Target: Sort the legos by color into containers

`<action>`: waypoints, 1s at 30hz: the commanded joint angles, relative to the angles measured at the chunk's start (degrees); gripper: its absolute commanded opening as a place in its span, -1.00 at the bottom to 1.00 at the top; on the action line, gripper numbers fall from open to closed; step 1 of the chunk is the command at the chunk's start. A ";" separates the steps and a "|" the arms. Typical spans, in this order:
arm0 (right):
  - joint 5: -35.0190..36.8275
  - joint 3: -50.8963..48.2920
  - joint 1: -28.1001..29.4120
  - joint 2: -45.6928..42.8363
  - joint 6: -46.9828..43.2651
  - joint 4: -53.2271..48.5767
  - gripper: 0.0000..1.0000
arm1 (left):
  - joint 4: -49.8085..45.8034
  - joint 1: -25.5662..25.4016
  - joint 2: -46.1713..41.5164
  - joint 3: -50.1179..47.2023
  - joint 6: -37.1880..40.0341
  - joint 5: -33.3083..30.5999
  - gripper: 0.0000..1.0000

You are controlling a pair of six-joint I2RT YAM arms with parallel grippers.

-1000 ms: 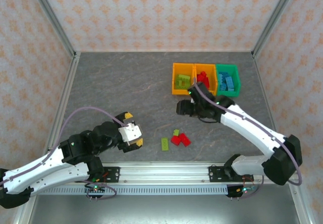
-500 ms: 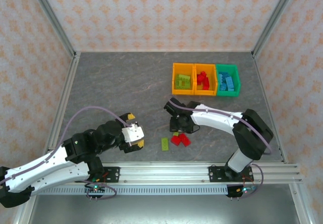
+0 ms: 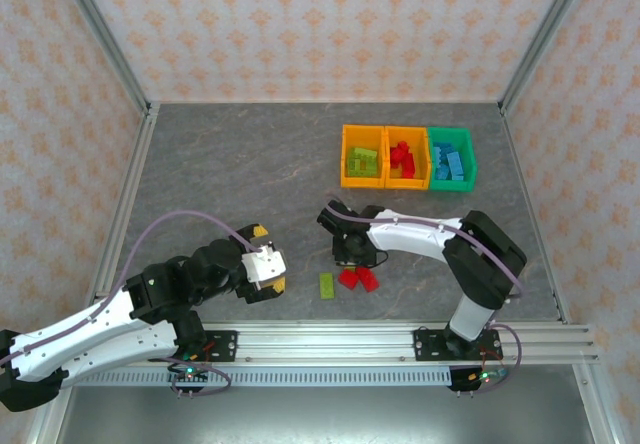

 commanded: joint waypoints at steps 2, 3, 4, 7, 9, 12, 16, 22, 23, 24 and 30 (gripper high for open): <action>4.29 0.33 0.25 -2.30 1.21 -0.81 -0.64 | -0.45 0.41 0.07 -0.20 1.04 0.34 1.00; 5.26 0.64 0.25 -3.33 1.29 -1.12 -0.65 | -0.49 0.35 0.05 -0.16 1.00 0.38 1.00; 6.45 1.18 0.25 -4.56 1.06 -1.68 -0.67 | -0.51 0.38 0.07 -0.11 1.03 0.38 1.00; 13.15 3.64 -0.17 -8.41 -1.25 -3.62 -0.69 | -0.38 0.45 -0.01 -0.12 1.12 0.47 1.00; 18.10 6.22 -2.12 -10.11 -3.49 -4.66 -0.70 | -0.26 0.37 -0.11 -0.11 1.11 0.41 1.00; 21.88 10.50 -7.78 -10.50 -8.80 -2.39 -0.71 | -0.04 0.38 -0.02 -0.20 1.17 0.39 1.00; 22.07 20.50 -15.84 -2.54 -16.05 1.32 -0.71 | 0.35 0.38 0.58 -0.43 1.08 1.11 1.00; 21.43 41.90 -22.83 17.39 -19.69 -1.05 -0.71 | 0.35 0.47 -0.08 -0.28 0.66 -0.75 1.00; 20.97 46.40 -23.58 20.43 -19.77 -3.05 -0.70 | 0.51 0.47 -0.51 -0.35 0.66 -0.98 1.00; 20.28 49.67 -24.21 22.63 -19.74 -4.58 -0.67 | 0.76 0.52 -0.84 -0.47 0.64 -1.09 1.00; 14.35 62.20 -24.83 27.31 -22.87 -12.39 0.13 | 1.08 0.56 -1.17 -0.70 0.66 -1.43 1.00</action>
